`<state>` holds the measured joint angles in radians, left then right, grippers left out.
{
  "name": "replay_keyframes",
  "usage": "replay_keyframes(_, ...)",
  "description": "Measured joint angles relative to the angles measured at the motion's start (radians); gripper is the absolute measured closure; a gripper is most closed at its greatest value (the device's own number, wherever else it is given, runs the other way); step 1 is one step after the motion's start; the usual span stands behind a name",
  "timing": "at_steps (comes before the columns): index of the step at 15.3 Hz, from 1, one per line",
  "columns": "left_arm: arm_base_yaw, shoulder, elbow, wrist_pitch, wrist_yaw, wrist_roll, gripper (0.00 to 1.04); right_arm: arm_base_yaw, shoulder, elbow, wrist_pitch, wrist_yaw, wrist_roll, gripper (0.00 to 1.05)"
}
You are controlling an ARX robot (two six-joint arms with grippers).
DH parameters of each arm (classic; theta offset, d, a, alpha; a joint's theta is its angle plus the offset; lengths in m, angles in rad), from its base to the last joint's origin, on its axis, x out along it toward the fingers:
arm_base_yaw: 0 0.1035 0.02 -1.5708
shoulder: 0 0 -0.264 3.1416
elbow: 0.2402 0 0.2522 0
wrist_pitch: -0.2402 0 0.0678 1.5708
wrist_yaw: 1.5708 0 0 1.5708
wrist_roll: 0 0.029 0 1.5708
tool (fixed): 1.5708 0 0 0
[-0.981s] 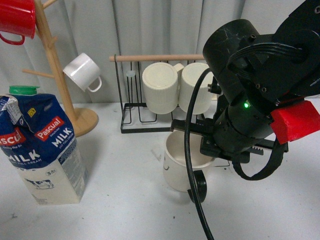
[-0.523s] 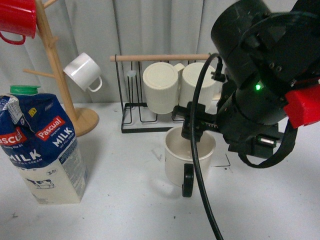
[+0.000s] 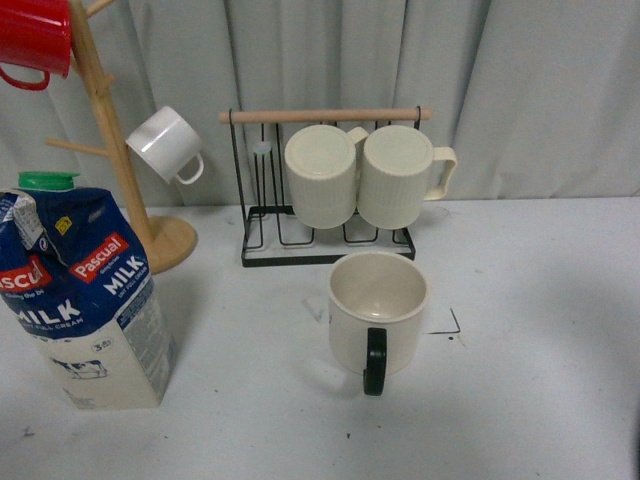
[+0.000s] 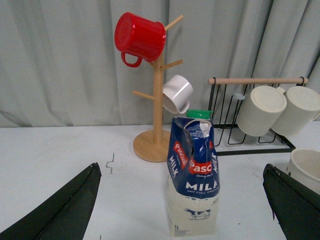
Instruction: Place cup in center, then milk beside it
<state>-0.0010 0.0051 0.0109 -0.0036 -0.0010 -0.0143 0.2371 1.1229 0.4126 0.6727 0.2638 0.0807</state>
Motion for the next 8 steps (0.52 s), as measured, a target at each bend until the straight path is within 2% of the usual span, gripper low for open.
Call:
replay_keyframes(4, 0.000, 0.000, 0.000, -0.001, 0.001, 0.000, 0.07, -0.081, -0.253, -0.213, -0.018, -0.107, -0.069, 1.04)
replay_keyframes(8, 0.000, 0.000, 0.000, 0.000, 0.001, 0.000, 0.07, -0.144, -0.412, -0.304, -0.079, -0.166, -0.075, 1.03)
